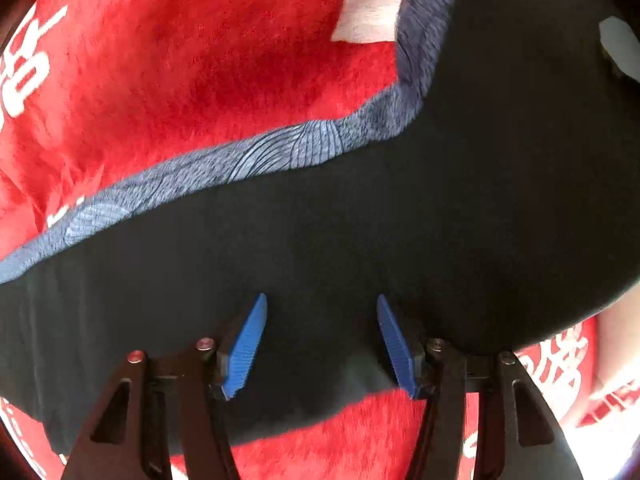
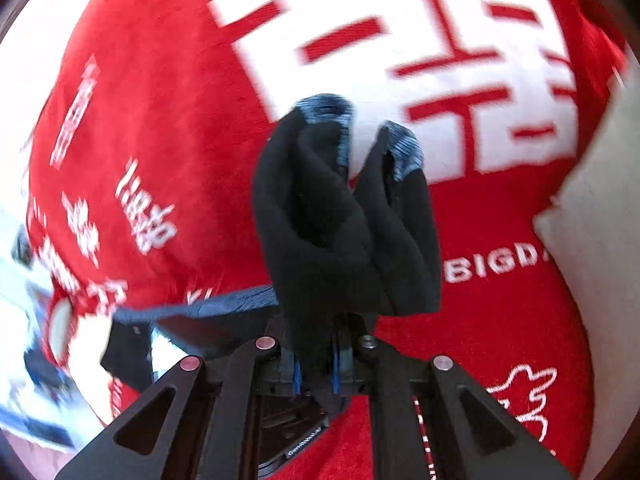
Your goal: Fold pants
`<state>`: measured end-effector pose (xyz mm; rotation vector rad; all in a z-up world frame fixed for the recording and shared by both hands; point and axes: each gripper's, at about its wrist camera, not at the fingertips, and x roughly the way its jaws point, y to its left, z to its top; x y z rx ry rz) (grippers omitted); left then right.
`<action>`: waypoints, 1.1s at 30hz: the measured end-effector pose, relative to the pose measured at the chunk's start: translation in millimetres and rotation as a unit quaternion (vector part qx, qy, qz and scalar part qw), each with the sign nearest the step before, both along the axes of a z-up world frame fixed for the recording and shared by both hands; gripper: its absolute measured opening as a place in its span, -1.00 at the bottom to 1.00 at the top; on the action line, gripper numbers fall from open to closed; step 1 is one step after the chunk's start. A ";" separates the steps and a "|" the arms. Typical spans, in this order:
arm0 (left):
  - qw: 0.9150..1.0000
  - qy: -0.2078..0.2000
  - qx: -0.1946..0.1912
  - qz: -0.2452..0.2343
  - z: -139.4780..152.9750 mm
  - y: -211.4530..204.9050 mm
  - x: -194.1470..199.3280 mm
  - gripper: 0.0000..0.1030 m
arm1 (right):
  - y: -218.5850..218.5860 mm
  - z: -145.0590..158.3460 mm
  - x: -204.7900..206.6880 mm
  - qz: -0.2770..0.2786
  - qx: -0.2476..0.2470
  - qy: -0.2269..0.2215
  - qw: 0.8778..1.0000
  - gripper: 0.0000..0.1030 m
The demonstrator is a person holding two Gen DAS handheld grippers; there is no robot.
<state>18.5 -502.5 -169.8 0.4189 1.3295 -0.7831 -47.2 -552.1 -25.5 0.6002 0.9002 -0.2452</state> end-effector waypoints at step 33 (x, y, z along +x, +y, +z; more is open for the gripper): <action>0.993 0.101 -0.061 0.012 49.7 177.7 125.6 0.59 | 196.7 -49.2 23.7 0.059 -0.046 0.187 0.979 0.12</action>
